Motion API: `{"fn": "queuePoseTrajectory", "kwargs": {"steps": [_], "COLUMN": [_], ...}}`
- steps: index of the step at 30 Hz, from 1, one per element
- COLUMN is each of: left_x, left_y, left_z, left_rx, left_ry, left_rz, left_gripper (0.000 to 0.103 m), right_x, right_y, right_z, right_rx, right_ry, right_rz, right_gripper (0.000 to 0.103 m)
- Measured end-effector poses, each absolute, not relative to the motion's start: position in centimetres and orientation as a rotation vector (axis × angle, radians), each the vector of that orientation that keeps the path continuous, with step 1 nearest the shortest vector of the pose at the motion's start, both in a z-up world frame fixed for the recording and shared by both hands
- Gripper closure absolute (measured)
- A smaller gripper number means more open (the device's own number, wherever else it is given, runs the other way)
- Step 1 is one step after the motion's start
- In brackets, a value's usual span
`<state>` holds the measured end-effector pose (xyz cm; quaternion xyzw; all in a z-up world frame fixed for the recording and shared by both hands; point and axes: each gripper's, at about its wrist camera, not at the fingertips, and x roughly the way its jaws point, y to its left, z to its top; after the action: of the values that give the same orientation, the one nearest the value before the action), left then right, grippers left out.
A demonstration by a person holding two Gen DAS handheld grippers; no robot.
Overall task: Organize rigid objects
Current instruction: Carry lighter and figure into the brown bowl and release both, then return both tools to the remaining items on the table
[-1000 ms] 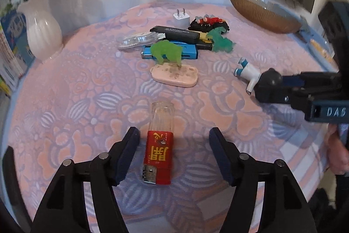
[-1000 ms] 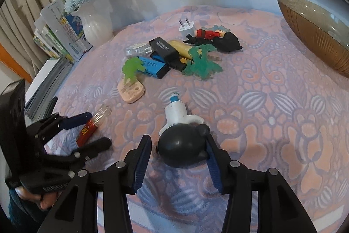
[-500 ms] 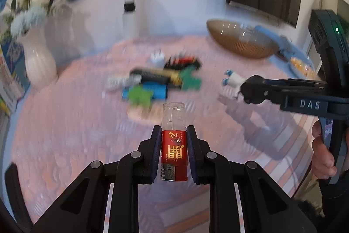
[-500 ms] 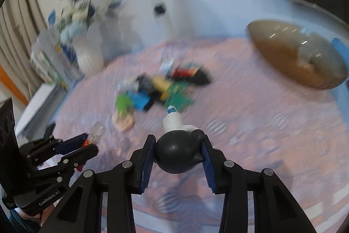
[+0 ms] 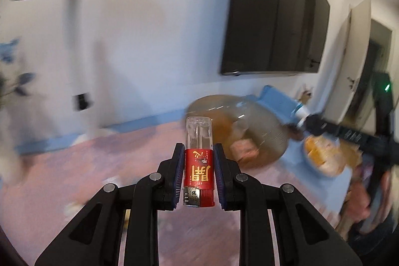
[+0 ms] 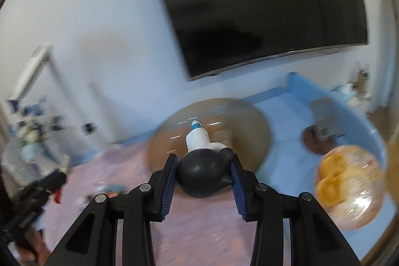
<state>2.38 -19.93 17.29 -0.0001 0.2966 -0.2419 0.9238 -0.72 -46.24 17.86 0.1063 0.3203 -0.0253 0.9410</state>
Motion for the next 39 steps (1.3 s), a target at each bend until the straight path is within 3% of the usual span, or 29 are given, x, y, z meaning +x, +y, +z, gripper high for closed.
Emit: {"fn": "queuePoseTrajectory", "kwargs": {"steps": [8,13,15,17,19,25,27,31,35,39], "left_x": [9.0,11.3,11.6,11.7,11.2,7.8,5.7,1.2,-2.6,-4.7], "left_y": [-28.7,-30.4,-30.8,-30.4,-28.6,-22.2,-19.7,-14.4,-9.0,-3.1], "left_z": [12.5,10.0,9.8,10.0,10.7,14.7,16.3,18.5,18.4,15.0], "left_rx": [0.032,0.015,0.015,0.016,-0.020,-0.127,-0.136,-0.162,-0.153,-0.145], "left_ry": [0.731,0.803,0.816,0.814,0.789,0.703,0.663,0.576,0.542,0.587], "left_rz": [-0.575,-0.584,-0.608,-0.607,-0.589,-0.564,-0.540,-0.473,-0.365,-0.199], "left_gripper": [0.083,0.083,0.074,0.048,0.032,0.031,0.031,0.019,0.013,0.011], "right_x": [5.4,6.7,7.2,7.2,6.5,3.5,2.4,0.6,-0.7,-1.1], "right_y": [-48.5,-48.4,-48.8,-49.4,-49.6,-47.4,-45.4,-40.6,-35.6,-31.6], "right_z": [12.7,11.4,11.4,11.7,12.5,15.5,16.6,17.7,15.8,11.5], "right_rx": [0.231,0.200,0.209,0.221,0.213,0.177,0.167,0.134,0.095,0.087], "right_ry": [0.891,0.924,0.917,0.894,0.850,0.770,0.746,0.717,0.753,0.814], "right_rz": [-0.128,-0.146,-0.173,-0.194,-0.211,-0.176,-0.123,-0.002,0.090,0.163], "right_gripper": [0.063,0.063,0.055,0.049,0.049,0.048,0.042,0.042,0.042,0.042]}}
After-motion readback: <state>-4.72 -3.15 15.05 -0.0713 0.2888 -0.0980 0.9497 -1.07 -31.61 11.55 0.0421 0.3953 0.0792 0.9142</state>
